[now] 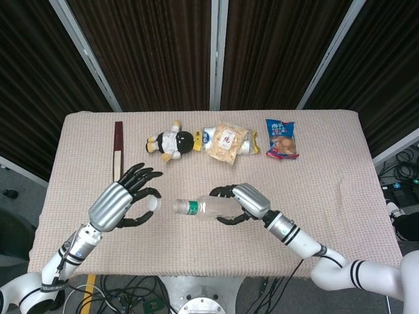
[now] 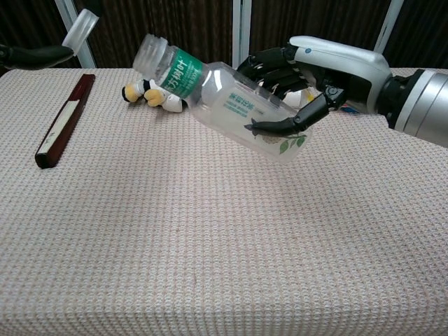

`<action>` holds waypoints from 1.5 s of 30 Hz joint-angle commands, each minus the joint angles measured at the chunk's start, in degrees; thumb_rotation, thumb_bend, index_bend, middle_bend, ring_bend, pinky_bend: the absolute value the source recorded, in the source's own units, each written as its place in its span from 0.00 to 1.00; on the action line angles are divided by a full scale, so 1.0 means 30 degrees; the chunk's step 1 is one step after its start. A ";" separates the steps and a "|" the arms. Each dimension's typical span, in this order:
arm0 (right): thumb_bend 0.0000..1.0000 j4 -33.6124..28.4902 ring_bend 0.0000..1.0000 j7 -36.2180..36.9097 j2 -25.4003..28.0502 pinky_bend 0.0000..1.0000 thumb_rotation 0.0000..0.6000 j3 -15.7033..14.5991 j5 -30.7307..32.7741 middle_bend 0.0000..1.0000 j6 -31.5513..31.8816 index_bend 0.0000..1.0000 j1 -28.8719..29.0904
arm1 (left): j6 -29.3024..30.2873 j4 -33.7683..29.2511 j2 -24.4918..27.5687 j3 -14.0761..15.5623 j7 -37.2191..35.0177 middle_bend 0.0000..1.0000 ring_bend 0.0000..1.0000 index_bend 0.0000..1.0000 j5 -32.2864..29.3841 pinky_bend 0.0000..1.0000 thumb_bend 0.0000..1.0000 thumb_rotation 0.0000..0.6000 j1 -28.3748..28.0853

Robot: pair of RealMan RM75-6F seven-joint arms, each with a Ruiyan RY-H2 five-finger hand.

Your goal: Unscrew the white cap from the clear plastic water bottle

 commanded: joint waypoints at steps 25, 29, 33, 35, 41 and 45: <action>0.41 -0.1804 0.44 -0.3670 0.3792 0.57 1.00 -0.0075 0.1011 0.57 -0.1294 0.65 -0.0662 | -0.5745 0.2684 -0.2309 -0.0157 0.6423 0.06 0.03 0.16 -0.7351 0.03 0.25 1.00 -0.0400; 0.41 -0.1274 0.42 -0.6124 0.3209 0.54 1.00 0.0019 0.1496 0.56 -0.1291 0.64 -0.0799 | -0.3998 0.2339 -0.1885 -0.0975 0.5717 0.05 0.03 0.13 -0.7648 0.03 0.19 1.00 0.0261; 0.41 -0.0538 0.36 -0.9363 0.2104 0.46 1.00 0.0261 0.2527 0.53 -0.1680 0.52 -0.0721 | -0.2191 0.1869 -0.0750 -0.1515 0.4932 0.05 0.03 0.13 -0.7454 0.03 0.17 1.00 0.1121; 0.41 -0.0186 0.33 -1.0665 0.1472 0.43 1.00 0.0404 0.3080 0.51 -0.1851 0.47 -0.0661 | -0.1627 0.1613 -0.0210 -0.1611 0.4623 0.05 0.03 0.13 -0.7318 0.03 0.17 1.00 0.1467; 0.40 0.0685 0.23 -1.2707 -0.0346 0.35 1.00 0.0833 0.4764 0.40 -0.2700 0.29 -0.0331 | -0.0560 0.0856 0.1219 -0.1559 0.3253 0.05 0.03 0.13 -0.6879 0.03 0.17 1.00 0.2455; 0.29 0.0616 0.12 -1.4230 -0.0938 0.25 1.00 0.0825 0.5615 0.27 -0.3121 0.03 -0.0208 | -0.0339 0.0667 0.1851 -0.1302 0.2724 0.05 0.03 0.13 -0.6630 0.03 0.17 1.00 0.2937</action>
